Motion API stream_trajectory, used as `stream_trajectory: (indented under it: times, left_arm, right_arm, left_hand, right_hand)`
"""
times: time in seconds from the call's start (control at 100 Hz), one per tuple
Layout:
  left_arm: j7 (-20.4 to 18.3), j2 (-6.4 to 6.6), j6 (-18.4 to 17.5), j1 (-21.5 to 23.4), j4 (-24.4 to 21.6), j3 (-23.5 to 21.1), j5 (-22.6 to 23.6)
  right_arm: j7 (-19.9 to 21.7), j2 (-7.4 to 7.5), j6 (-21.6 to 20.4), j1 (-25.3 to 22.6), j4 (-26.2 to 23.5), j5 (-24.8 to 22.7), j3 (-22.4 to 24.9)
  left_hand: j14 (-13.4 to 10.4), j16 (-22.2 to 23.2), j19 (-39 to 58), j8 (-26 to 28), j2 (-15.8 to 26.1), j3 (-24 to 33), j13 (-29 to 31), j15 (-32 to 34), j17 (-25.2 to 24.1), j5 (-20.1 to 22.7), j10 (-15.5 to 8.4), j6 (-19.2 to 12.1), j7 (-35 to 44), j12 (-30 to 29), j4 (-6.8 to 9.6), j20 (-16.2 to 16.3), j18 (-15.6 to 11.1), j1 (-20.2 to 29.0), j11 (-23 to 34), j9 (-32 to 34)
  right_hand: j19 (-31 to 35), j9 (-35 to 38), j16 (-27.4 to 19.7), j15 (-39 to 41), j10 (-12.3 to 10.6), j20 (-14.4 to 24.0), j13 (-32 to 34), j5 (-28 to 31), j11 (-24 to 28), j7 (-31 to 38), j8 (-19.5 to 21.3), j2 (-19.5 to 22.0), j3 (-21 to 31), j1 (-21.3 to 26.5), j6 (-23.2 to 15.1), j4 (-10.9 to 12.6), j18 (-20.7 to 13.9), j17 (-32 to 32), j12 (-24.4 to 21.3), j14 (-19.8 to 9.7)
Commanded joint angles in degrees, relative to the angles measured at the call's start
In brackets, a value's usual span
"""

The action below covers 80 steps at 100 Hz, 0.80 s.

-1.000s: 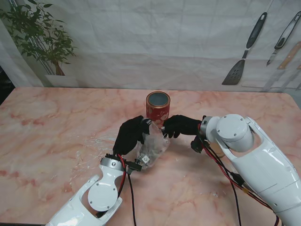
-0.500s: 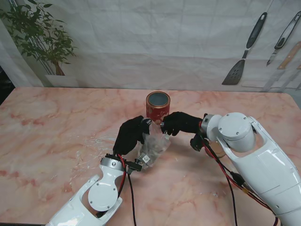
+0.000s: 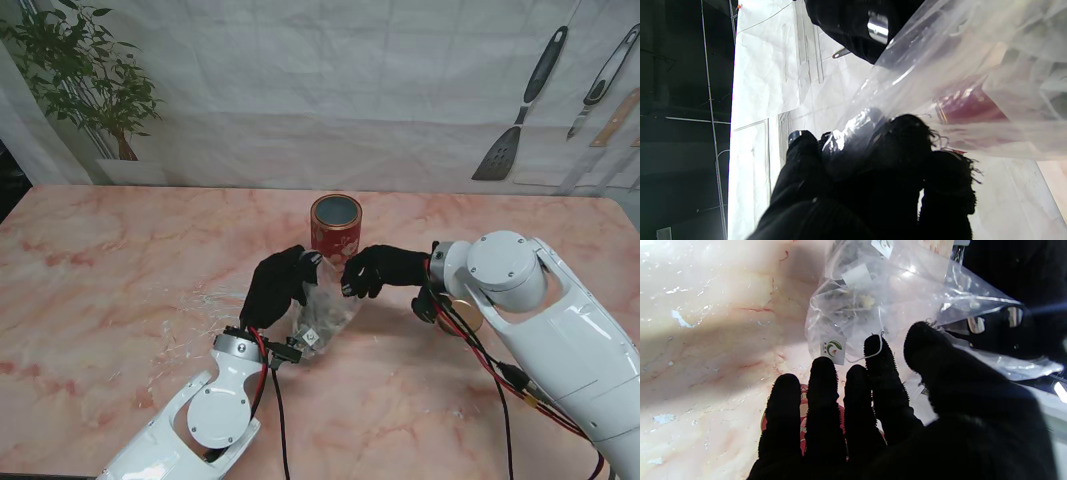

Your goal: Insert tea bags into the tea bag box

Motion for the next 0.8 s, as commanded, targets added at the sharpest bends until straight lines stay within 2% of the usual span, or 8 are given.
stream_trajectory:
  times: [0.0,0.16,0.24,0.29,0.51,0.63,0.67,0.79]
  left_arm:
    - [-0.4,-0.33,-0.3,-0.1,-0.6,0.0,-0.2]
    - [0.1,-0.5,-0.5,-0.2,-0.9,0.1,-0.3]
    - [-0.2,-0.54,-0.7,-0.2,-1.5,0.1,-1.4]
    - [-0.7,-0.51,-1.1,0.0,-2.0,0.2,-2.2]
    - [-1.8,-0.27,-3.7,0.8,-2.3,1.1,-2.5]
    - [-3.0,-0.11,-4.4,1.2,-2.6,1.4,-3.9]
    - [-3.7,0.02,-4.9,1.4,-2.8,1.4,-4.6]
    - [-4.6,0.26,-5.8,1.7,-2.8,1.6,-5.1]
  right_arm:
    - [1.8,0.43,-1.9,0.5,0.6,-1.1,-0.6]
    - [2.6,0.66,-4.6,1.2,1.4,-2.0,-1.4]
    - [1.9,0.62,-4.8,1.1,1.2,-3.4,-1.8]
    - [0.2,0.33,-4.1,0.4,0.6,-3.9,-1.7]
    - [-0.5,0.01,-1.5,1.1,0.7,-2.8,-2.9]
    - [-1.7,-0.22,-0.5,0.7,0.2,-3.1,-3.1]
    - [-1.8,-0.23,0.3,0.8,0.1,-3.0,-3.2]
    - [-2.2,-0.39,1.2,1.0,0.0,-2.4,-3.7]
  left_hand:
    - [0.5,0.2,0.9,0.6,5.5,2.6,-0.4,-1.6,-0.1,0.0,-3.0,-1.7,3.0,-0.5,2.55,0.6,-2.4,4.5,0.3,-0.3]
    - [0.5,0.2,0.9,0.6,5.5,2.6,-0.4,-1.6,-0.1,-0.1,-3.0,-1.6,2.9,-0.5,2.54,0.6,-2.3,4.5,0.3,-0.3]
    - [0.5,0.2,0.9,0.6,5.5,2.6,-0.4,-1.6,-0.1,-0.1,-3.0,-1.6,3.0,-0.5,2.54,0.6,-2.3,4.5,0.3,-0.4]
    - [0.5,0.1,0.9,0.7,5.5,2.6,-0.5,-1.7,-0.2,-0.2,-3.0,-1.5,3.0,-0.5,2.54,0.6,-2.4,4.6,0.3,-0.4]
    - [0.3,0.0,0.8,0.8,5.5,2.6,-0.3,-1.9,-0.2,-0.1,-3.0,-1.7,3.1,-0.6,2.54,0.6,-2.6,4.6,0.3,-0.3]
    - [0.3,-0.1,0.9,0.8,5.5,2.6,-0.3,-2.0,-0.2,-0.1,-3.1,-1.6,3.1,-0.6,2.53,0.6,-2.7,4.6,0.3,-0.3]
    - [0.4,-0.1,0.9,0.8,5.5,2.6,-0.3,-2.0,-0.2,-0.1,-3.0,-1.6,3.1,-0.6,2.54,0.6,-2.6,4.6,0.3,-0.3]
    - [0.4,-0.1,0.8,0.8,5.5,2.6,-0.3,-2.0,-0.2,-0.1,-3.0,-1.7,3.1,-0.6,2.53,0.6,-2.5,4.5,0.3,-0.2]
  right_hand:
    - [-0.6,-2.6,-0.2,0.0,-1.8,-0.6,0.0,-1.9,-0.4,-1.7,0.9,-4.1,3.9,-1.7,-2.2,-2.0,-2.1,0.9,-0.7,-2.2]
    - [-1.6,-5.5,-0.1,-0.3,-4.6,-1.4,0.4,-4.7,-1.3,-4.4,2.1,-6.1,7.7,-0.1,-3.7,-1.3,-4.9,2.8,-1.2,-5.5]
    - [-1.1,-3.8,0.3,0.1,-5.0,-1.6,2.3,-4.6,-0.9,-1.5,0.9,-4.9,5.7,1.3,-4.5,-3.5,-4.9,4.3,-1.3,-5.8]
    - [0.3,-1.5,0.6,0.8,-3.7,-1.2,4.0,-2.7,-0.7,0.1,-1.9,-4.0,4.4,0.9,-3.5,-4.0,-3.6,4.8,-1.6,-4.5]
    - [2.8,1.2,1.1,1.7,-1.5,-0.5,5.7,0.8,-0.1,0.6,-4.0,0.9,0.0,-0.8,-1.9,-3.2,-1.2,4.8,-1.7,-2.3]
    - [3.9,2.9,1.3,2.3,-1.1,-0.4,6.9,3.5,0.3,0.1,-3.9,3.0,-1.8,-3.6,-1.5,-2.1,-0.3,5.3,-1.8,-1.7]
    - [4.4,3.2,1.4,2.4,-1.1,-0.5,7.3,4.6,0.6,-1.2,-1.7,5.1,-3.4,-5.6,-1.5,-0.7,-0.2,5.6,-1.7,-1.7]
    - [5.2,4.0,1.6,2.8,-1.0,-0.4,8.1,5.5,1.1,-1.3,-0.4,4.3,-3.7,-6.4,-1.8,0.3,0.3,6.1,-1.5,-1.6]
